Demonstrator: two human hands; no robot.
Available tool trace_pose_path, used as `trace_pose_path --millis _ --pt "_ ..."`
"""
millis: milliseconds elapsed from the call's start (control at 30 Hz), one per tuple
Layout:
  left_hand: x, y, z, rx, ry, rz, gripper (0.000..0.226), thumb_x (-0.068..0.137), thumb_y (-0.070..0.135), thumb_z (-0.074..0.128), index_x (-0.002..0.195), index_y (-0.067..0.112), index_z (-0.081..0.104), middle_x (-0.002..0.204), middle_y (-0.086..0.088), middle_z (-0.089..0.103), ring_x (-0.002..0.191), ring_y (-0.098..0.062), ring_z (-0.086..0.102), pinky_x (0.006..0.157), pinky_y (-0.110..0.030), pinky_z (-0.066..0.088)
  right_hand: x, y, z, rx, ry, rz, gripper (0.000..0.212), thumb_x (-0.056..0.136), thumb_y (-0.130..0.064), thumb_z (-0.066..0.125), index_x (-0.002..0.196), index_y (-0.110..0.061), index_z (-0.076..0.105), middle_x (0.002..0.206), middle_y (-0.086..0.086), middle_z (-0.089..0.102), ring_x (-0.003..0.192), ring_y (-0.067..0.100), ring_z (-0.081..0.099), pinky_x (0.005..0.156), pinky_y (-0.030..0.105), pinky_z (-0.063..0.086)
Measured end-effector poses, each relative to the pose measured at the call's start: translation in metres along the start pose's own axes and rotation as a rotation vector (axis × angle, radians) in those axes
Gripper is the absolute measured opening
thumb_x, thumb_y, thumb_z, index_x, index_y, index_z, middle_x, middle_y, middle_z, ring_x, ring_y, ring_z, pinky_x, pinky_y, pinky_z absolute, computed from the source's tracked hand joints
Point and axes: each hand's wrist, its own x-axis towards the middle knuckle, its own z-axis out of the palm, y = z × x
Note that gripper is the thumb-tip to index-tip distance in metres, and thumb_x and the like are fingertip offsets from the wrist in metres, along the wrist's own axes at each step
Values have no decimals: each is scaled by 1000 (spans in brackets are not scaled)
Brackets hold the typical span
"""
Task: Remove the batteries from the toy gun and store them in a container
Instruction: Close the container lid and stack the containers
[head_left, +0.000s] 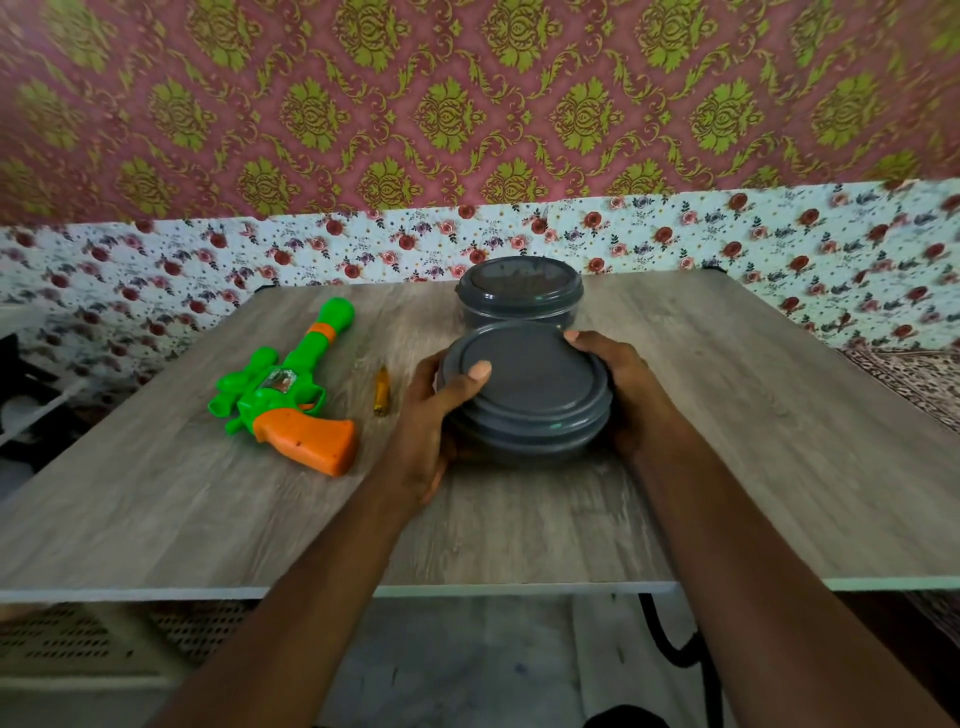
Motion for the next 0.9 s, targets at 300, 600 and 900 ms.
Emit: trace_pose_path --millis 300,600,900 --pt "0 4 1 34 19 -104 27 98 16 69 125 20 70 122 -11 77 105 -29 77 73 -55 65 0 2 2 -28 -81 20 45 88 -35 72 124 -8 71 117 17 76 108 32 73 100 42 55" --pt "1 -1 -4 893 316 423 32 104 45 58 98 19 76 89 3 78 81 -11 72 73 -28 52 4 10 6 49 155 -59 38 88 -31 75 119 -10 73 106 10 80 102 28 76 97 43 57" --pt "65 44 -43 1613 402 -170 64 85 18 79 139 4 48 150 -32 39 138 -53 42 113 -61 41 15 14 7 69 197 -69 54 72 -32 70 119 -6 70 109 14 78 106 34 73 99 50 56"
